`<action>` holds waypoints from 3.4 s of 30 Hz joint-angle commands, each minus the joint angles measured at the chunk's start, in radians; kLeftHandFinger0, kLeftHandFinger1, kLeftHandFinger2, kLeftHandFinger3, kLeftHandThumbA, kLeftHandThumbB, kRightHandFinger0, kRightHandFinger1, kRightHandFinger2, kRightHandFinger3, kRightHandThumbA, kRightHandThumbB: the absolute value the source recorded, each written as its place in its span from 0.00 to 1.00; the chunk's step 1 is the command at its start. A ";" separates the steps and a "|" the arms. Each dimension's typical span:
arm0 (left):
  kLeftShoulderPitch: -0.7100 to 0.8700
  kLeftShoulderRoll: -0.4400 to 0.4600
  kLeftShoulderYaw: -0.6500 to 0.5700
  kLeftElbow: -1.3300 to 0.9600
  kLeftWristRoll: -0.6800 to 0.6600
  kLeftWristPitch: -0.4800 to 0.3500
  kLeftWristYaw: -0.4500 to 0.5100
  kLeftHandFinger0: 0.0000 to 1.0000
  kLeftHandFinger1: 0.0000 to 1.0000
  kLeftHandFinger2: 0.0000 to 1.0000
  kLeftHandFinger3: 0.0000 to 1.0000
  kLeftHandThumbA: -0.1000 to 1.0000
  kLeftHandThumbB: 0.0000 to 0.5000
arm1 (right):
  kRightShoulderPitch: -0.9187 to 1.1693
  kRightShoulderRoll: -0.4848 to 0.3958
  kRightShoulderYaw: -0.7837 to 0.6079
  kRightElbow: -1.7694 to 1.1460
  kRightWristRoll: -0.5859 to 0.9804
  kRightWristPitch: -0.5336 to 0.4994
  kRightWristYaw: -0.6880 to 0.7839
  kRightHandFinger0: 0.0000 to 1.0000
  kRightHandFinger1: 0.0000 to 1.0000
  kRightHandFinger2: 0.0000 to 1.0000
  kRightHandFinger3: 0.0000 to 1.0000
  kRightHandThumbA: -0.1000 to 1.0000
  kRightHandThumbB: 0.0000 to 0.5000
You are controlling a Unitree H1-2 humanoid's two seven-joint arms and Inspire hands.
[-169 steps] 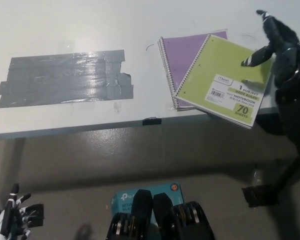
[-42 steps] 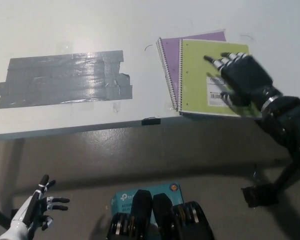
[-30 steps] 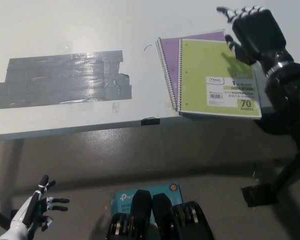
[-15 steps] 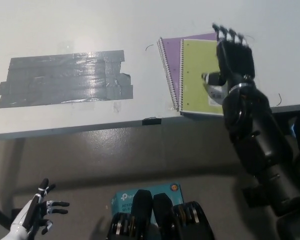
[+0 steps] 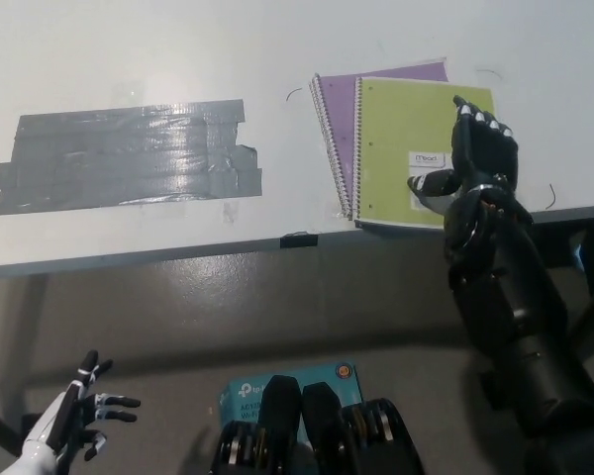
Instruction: The robot uses its right hand to align two notebooks stacked together until they are fully overlapped
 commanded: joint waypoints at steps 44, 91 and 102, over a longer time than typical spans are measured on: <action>-0.027 0.005 -0.006 -0.029 -0.005 -0.034 -0.024 0.53 0.62 0.54 1.00 1.00 1.00 | 0.144 -0.166 0.426 -0.040 0.098 -0.060 0.179 1.00 1.00 1.00 1.00 1.00 0.75; -0.041 0.009 -0.021 -0.043 0.003 -0.032 -0.028 0.47 0.57 0.49 1.00 1.00 1.00 | -0.070 -0.234 0.588 0.032 0.080 -0.188 0.255 1.00 1.00 1.00 1.00 1.00 1.00; -0.051 0.003 -0.020 -0.045 -0.014 -0.026 -0.034 0.49 0.56 0.44 1.00 1.00 1.00 | -0.122 -0.213 0.584 0.063 0.095 -0.214 0.239 1.00 1.00 1.00 1.00 1.00 0.99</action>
